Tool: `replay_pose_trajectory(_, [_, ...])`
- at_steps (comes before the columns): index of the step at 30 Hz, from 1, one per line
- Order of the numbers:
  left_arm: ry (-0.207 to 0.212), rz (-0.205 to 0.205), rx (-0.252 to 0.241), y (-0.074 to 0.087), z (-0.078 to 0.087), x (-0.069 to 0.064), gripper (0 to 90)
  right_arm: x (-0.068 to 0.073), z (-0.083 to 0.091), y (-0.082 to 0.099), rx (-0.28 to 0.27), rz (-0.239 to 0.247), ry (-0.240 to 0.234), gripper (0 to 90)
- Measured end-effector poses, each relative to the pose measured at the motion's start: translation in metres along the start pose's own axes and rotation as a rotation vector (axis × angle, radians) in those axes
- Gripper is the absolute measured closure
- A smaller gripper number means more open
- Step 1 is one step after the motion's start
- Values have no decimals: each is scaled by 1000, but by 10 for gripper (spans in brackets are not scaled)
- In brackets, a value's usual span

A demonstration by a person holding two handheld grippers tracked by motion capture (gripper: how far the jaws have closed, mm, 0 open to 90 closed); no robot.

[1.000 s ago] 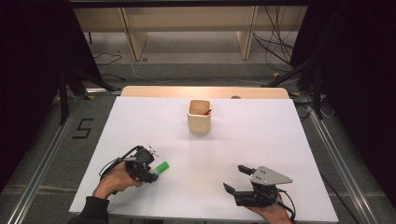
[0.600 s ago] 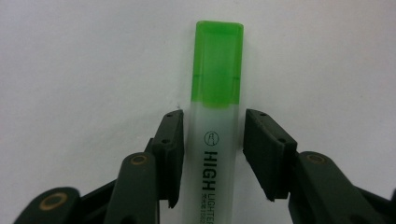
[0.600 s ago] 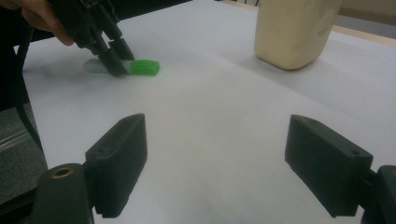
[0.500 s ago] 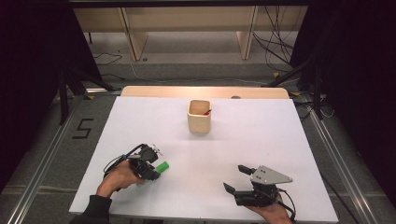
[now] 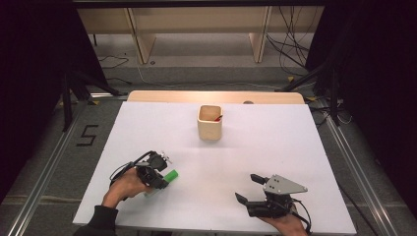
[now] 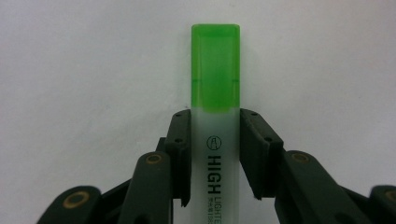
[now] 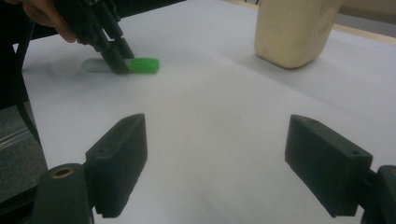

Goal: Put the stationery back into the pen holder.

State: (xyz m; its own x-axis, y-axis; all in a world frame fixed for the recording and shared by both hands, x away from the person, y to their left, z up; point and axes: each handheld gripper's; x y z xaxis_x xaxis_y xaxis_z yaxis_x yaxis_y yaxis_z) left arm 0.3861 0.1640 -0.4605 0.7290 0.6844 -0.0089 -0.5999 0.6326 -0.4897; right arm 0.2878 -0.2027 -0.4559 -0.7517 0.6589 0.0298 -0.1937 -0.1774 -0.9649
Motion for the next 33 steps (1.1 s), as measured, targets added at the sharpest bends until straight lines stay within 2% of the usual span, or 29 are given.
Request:
replay_pose_trajectory(9, [16, 66, -151, -2, 17, 8, 663, 0, 1, 0, -2, -3, 0, 217])
replay_pose_trajectory(12, [9, 95, -210, -3, 21, 10, 662, 0, 1, 0, -4, -6, 3, 217])
replay_pose_trajectory(16, [-9, 128, -308, -4, 26, 13, 662, 0, 1, 0, -6, -5, 2, 217])
replay_pose_trajectory(18, [-17, 157, -359, -4, 28, 14, 662, 0, 1, -1, -7, -6, 3, 217])
replay_pose_trajectory(20, [-38, 174, -402, -5, 29, 14, 662, 0, 1, -1, -8, -6, 6, 217])
replay_pose_trajectory(23, [-53, 192, -451, -5, 32, 16, 661, -1, 1, -1, -10, -4, 8, 217])
replay_pose_trajectory(25, [-79, 197, -484, -5, 33, 15, 661, -1, 2, -1, -13, -6, 9, 217])
replay_pose_trajectory(33, [-110, 239, -600, -13, 36, 14, 661, -1, 2, -1, -16, -11, 14, 217])
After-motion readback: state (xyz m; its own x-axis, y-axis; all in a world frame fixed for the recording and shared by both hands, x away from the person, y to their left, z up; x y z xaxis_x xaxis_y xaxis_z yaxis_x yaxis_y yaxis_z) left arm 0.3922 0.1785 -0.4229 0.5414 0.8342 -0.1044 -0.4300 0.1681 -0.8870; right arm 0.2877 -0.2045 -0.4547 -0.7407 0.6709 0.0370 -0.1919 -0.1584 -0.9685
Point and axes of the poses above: each handheld gripper's, and its own axes: z roughly backward along the jaws, y roughly out of its underside, x roughly to its left, and after that the axes turned 11 degrees about -x, right-handed
